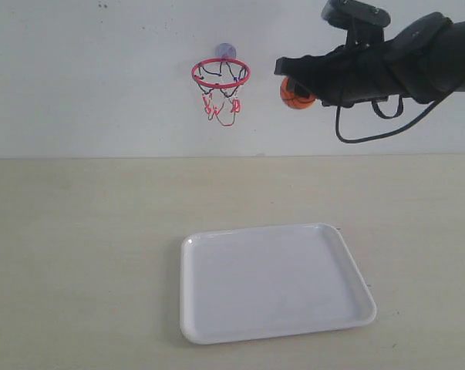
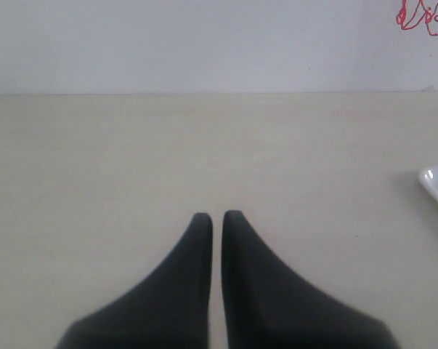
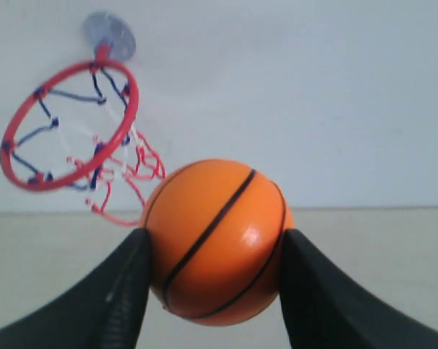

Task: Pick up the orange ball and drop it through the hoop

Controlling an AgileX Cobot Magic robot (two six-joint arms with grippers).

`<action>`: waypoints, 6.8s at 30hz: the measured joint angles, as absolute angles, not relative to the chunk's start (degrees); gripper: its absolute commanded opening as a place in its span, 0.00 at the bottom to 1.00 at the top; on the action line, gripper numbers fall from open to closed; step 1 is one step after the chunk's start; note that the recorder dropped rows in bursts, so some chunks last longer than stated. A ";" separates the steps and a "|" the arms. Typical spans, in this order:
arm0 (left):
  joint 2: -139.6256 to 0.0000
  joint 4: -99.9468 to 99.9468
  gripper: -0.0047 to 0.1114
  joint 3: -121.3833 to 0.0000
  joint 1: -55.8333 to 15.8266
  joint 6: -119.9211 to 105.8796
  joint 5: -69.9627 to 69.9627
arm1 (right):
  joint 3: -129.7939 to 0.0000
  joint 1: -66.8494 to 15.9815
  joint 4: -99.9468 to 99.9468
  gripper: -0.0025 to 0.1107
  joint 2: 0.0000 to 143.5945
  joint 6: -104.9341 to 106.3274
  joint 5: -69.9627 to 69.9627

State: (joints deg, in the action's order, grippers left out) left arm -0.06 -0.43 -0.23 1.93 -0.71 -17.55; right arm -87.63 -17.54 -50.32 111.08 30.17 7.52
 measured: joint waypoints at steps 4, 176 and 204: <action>-0.06 -0.43 0.08 -0.23 1.93 -0.71 -17.55 | -93.07 -17.38 -51.61 0.02 113.36 32.51 7.00; -0.06 -0.43 0.08 -0.23 1.93 -0.71 -17.55 | -39.76 -34.43 -87.66 0.02 59.26 78.51 0.38; -0.06 -0.43 0.08 -0.23 1.93 -0.71 -17.55 | -7.91 -14.63 -87.67 0.02 8.90 80.69 10.06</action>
State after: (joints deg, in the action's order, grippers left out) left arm -0.06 -0.43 -0.23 1.93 -0.71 -17.55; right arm -7.91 -14.63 -87.67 8.90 80.69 10.06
